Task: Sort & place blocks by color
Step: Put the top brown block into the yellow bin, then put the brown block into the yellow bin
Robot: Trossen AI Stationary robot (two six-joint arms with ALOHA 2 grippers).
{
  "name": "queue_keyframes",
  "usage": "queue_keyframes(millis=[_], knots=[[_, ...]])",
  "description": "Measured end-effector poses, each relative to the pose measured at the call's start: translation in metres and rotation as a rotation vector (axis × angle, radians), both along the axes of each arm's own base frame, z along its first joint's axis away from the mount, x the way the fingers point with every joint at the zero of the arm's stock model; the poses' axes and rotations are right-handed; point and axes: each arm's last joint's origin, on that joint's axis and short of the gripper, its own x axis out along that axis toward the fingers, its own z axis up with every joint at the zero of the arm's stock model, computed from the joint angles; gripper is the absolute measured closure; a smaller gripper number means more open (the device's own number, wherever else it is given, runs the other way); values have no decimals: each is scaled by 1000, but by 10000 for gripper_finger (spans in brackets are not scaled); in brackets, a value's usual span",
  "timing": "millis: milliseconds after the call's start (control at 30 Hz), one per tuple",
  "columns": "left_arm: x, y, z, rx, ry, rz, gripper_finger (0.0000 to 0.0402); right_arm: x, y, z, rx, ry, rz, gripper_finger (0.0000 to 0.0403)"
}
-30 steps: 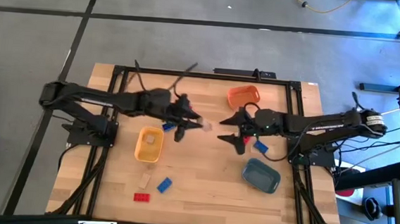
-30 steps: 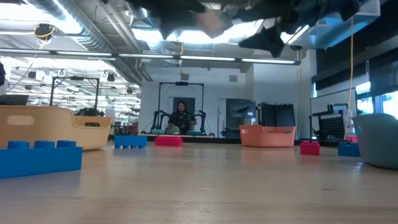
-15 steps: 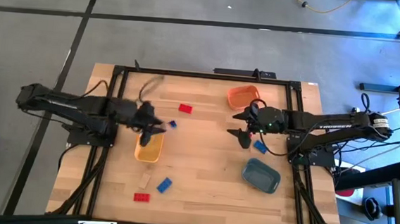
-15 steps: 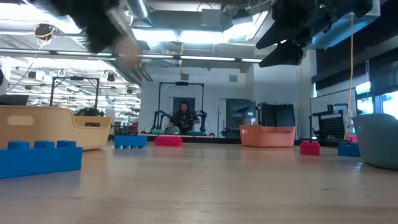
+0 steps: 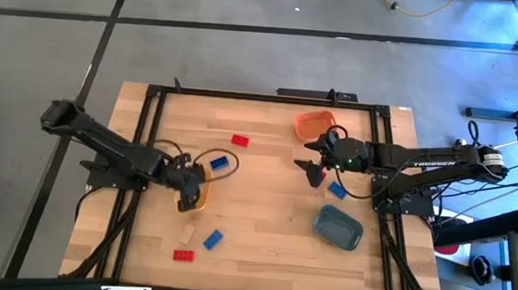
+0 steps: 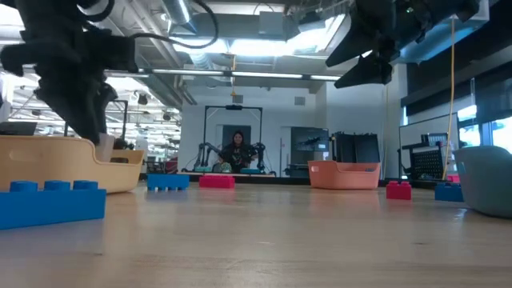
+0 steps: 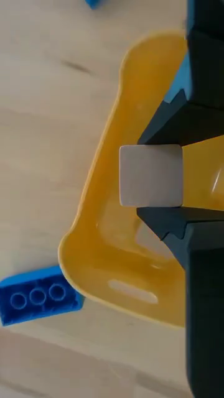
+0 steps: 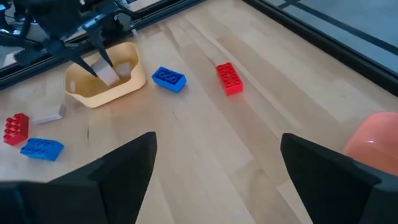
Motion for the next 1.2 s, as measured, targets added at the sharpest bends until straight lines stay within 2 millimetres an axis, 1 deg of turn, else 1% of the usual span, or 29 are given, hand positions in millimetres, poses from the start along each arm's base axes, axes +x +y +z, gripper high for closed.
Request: queue_keyframes(millis=[133,300,367,500,633,767,933,1100,1200], knots=[[5,-5,-7,71,29,2,281,0,0,0,0,-3,0,57],[7,-6,-8,67,38,-5,278,0,0,0,-4,-2,3,57],[6,-6,-7,57,35,2,258,0,0,0,-15,2,10,57],[5,-6,-4,15,27,9,204,0,0,0,-21,3,14,57],[8,-3,1,-58,44,20,167,0,0,0,-23,3,16,57],[12,-1,18,-85,66,26,151,1,0,1,-27,-3,18,57],[17,-2,47,-73,32,38,151,1,0,1,-43,3,29,57],[12,-1,81,-61,-114,90,151,1,0,1,-43,3,29,57],[3,-1,94,-73,-201,156,151,1,0,1,-39,3,27,57]])
